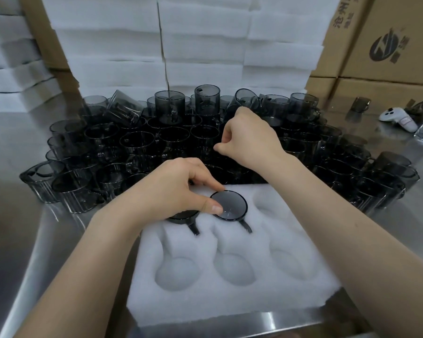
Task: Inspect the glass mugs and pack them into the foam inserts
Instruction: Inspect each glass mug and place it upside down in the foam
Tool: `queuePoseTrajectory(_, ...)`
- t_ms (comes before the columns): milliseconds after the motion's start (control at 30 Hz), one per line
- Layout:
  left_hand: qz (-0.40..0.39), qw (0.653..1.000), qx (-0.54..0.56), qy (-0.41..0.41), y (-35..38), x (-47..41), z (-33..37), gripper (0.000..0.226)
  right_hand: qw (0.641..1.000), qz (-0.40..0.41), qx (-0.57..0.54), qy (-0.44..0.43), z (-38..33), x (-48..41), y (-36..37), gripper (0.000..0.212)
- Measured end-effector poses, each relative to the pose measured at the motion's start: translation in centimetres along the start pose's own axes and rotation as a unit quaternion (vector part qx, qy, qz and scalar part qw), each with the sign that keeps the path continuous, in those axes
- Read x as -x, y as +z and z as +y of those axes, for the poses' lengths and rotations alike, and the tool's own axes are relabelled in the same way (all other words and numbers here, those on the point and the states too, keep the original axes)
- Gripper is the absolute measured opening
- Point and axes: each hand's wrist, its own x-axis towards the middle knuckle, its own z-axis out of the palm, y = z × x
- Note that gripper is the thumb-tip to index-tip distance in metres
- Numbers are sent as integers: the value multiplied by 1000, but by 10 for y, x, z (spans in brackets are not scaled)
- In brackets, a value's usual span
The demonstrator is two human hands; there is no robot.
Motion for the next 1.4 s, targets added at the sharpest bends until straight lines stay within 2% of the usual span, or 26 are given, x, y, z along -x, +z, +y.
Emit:
queuePoseTrajectory(267, 11, 1000, -5, 3, -1, -1, -4, 29, 991, 29, -130, -9, 19, 16, -3, 16)
queuePoseTrajectory(367, 110, 993, 28, -4, 0, -3, -4, 20, 978, 47, -204, 2, 26, 26, -13, 18)
queuePoseTrajectory(433, 214, 974, 68, -21, 0, -5, -3, 20, 946, 40, -319, 31, 29, 32, -22, 17)
queuePoseTrajectory(500, 282, 952, 111, -34, 1, -6, -2, 36, 892, 12, -449, 49, 29, 37, -30, 11)
queuePoseTrajectory(600, 273, 947, 164, -30, 3, -8, 0, 71, 811, -47, -582, 33, 24, 38, -34, 6)
queuePoseTrajectory(667, 248, 947, 205, 13, 7, -9, 2, 80, 771, -91, -630, 13, 20, 36, -32, 9)
queuePoseTrajectory(733, 247, 941, 225, 50, 10, -9, 4, 70, 755, -136, -642, -5, 16, 36, -25, 13)
queuePoseTrajectory(833, 260, 941, 208, 59, 10, -10, 3, 63, 718, -185, -670, -26, 18, 37, -13, 12)
queuePoseTrajectory(900, 257, 944, 197, 60, 10, -11, 2, 64, 703, -182, -687, -29, 21, 36, -8, 26)
queuePoseTrajectory(1000, 260, 945, 182, 76, 12, -11, 3, 60, 701, -173, -689, -55, 25, 36, -4, 36)
queuePoseTrajectory(1167, 276, 946, 151, 78, 12, -11, 2, 57, 695, -169, -696, -69, 23, 38, 1, 34)
queuePoseTrajectory(1400, 256, 952, 133, 104, 10, -10, 0, 64, 646, -187, -740, -33, 26, 41, 1, 22)
